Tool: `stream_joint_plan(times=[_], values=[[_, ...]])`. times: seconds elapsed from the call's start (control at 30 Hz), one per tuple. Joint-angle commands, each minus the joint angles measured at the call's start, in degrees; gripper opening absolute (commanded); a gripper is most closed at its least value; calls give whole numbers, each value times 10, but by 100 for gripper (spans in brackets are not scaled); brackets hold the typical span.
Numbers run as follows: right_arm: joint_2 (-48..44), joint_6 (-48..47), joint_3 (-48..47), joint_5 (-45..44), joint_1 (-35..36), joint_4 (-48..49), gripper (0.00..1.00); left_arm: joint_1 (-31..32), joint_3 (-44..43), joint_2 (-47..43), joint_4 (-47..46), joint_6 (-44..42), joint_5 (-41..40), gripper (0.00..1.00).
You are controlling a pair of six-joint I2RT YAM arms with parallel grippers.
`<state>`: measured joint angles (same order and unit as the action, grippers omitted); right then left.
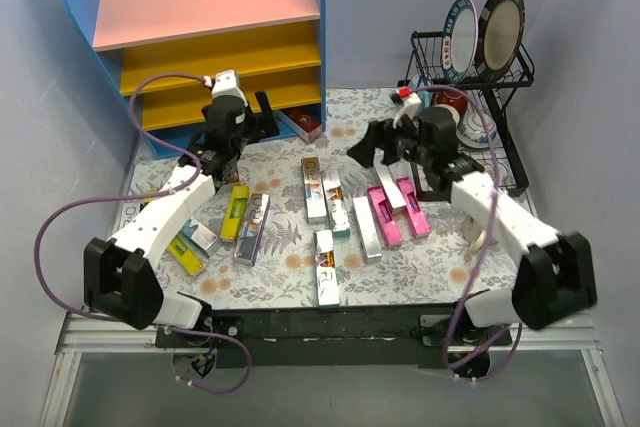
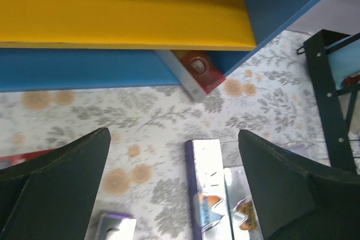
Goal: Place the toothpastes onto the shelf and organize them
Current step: Adjust the toothpaste on the shelf.
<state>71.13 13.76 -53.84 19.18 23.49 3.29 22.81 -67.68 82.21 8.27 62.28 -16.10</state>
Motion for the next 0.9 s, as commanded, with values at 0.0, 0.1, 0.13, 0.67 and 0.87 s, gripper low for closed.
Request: stream_joint_plan(times=[0.0,0.1,0.13,0.67,0.87], values=[[161,134,-103,84,3,92,98,-36,2,-89,109,-66,-7,98],[252,204,-137,55,12,178,99,-44,61,-149,64,-92,-50,98],[272,222,-148,33,15,196,99,-44,106,-166,22,-93,-53,98],[579,493,-272,-143,39,411,94,-26,204,-188,-66,-115,-169,98],[642,545,-306,-169,53,419,92,-19,207,-184,-70,-121,-180,98]])
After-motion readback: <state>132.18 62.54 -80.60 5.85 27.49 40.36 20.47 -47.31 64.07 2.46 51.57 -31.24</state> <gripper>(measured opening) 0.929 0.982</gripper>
